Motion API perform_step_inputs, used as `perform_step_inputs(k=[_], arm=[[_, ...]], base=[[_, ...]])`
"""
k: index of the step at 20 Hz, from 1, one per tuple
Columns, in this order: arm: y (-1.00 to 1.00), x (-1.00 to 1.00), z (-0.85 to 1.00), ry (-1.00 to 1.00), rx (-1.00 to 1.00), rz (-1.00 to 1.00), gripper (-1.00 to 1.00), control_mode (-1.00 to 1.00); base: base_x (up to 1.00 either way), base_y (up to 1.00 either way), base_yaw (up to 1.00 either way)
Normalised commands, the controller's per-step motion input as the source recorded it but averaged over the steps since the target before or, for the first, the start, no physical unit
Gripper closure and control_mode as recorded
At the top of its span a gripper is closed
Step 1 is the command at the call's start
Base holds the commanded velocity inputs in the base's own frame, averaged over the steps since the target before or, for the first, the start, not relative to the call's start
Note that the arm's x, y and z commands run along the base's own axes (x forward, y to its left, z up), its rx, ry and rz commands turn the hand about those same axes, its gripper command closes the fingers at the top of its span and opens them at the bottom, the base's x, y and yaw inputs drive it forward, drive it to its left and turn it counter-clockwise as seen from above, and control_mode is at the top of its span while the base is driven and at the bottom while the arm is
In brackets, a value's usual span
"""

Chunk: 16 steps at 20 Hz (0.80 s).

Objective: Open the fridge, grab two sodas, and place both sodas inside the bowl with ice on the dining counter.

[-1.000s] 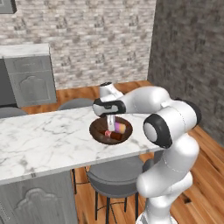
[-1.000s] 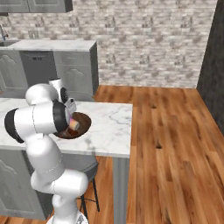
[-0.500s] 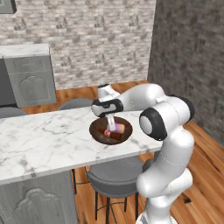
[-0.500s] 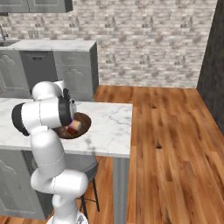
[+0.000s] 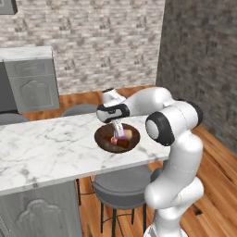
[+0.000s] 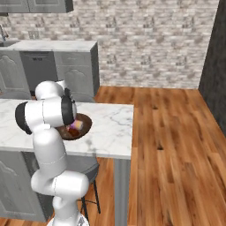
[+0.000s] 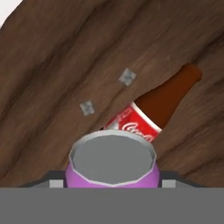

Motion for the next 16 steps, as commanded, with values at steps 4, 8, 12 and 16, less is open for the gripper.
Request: perform_step_inputs(k=[4,8,12,16], arm=[[0.0,0.0,0.0,-0.02,0.0,0.1,-1.0,-1.0],[-0.02,-0.1,0.23,-0.08,0.0,0.04,-1.0,-1.0],[-0.02,-0.16,0.49,-0.12,0.0,0.03,-1.0,-1.0],[0.0,-0.31,0.53,-0.13,0.0,0.01,-1.0,-1.0]], base=[[0.0,0.0,0.0],[0.0,0.0,0.0],[0.0,0.0,0.0],[0.0,0.0,0.0]])
